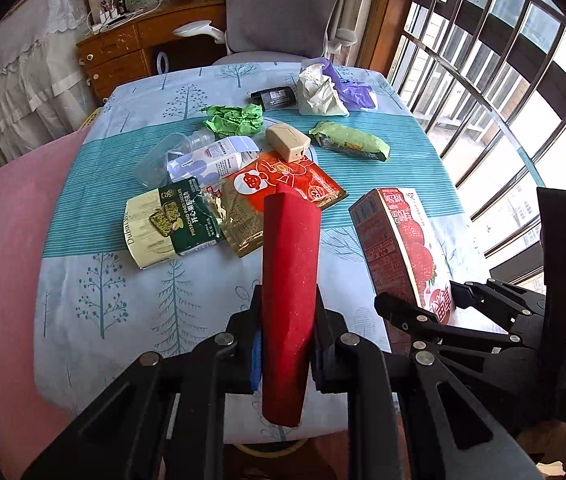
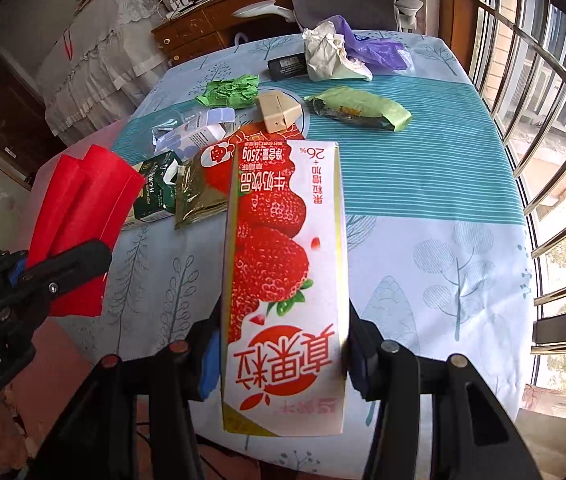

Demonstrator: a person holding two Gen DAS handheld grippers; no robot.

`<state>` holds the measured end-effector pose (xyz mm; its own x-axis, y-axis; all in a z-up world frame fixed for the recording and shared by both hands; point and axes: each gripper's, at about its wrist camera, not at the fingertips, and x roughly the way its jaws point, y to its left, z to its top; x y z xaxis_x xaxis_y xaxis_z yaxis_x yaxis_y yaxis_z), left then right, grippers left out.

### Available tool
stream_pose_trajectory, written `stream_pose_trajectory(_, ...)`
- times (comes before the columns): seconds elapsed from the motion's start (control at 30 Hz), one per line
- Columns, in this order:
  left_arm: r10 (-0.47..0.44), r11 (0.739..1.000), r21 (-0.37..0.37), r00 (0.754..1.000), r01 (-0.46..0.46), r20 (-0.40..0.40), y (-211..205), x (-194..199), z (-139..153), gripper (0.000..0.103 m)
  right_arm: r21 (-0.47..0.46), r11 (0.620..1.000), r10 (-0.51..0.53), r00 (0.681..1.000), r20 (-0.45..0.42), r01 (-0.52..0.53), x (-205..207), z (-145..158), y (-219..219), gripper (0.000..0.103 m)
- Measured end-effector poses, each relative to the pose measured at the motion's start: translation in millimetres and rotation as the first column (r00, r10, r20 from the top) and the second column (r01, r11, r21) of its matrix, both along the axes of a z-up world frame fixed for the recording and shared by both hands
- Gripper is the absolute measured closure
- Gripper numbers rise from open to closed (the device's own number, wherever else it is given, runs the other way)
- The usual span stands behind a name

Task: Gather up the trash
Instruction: 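Carry both items over the bin and open both tools to drop them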

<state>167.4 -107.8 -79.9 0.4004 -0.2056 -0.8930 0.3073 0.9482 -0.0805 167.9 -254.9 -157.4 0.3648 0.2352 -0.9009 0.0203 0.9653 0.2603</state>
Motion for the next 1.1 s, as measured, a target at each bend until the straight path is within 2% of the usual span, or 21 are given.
stream_pose_trajectory(0.27,0.007,1.000,-0.013,1.000,-0.006,0.016,83.7,-62.2,1.4,0.087,0.004,0.998,-0.063,0.997,0.038,0.063,-59.0,14.1,56.5,0.052)
stream_pose_trajectory(0.4,0.000,1.000,-0.018,1.000,0.001,0.013,123.4,-98.3,-5.5,0.087,0.010,0.994,-0.106,0.994,0.021,0.106,-98.6,10.7,88.3,0.052)
stream_pose_trajectory(0.57,-0.007,1.000,-0.025,1.000,0.007,-0.015,163.4,-140.8,-24.2,0.087,0.007,0.995,-0.104,0.995,-0.004,0.104,-154.6,0.3,131.1,0.052)
stream_pose_trajectory(0.73,-0.049,0.999,-0.002,0.997,0.049,-0.066,181.2,-179.9,-45.4,0.087,-0.002,0.995,-0.095,0.993,-0.069,0.095,-197.0,-16.1,157.9,0.052)
stream_pose_trajectory(0.93,-0.060,0.998,-0.011,0.988,0.059,-0.141,181.4,-210.2,-71.6,0.087,-0.036,0.997,-0.079,0.988,-0.130,0.075,-232.3,-31.1,169.2,0.052)
stream_pose_trajectory(1.1,-0.051,0.999,0.000,0.976,0.052,-0.211,172.7,-221.2,-110.1,0.087,-0.029,0.996,-0.092,0.973,-0.213,0.087,-252.2,-69.8,169.9,0.052)
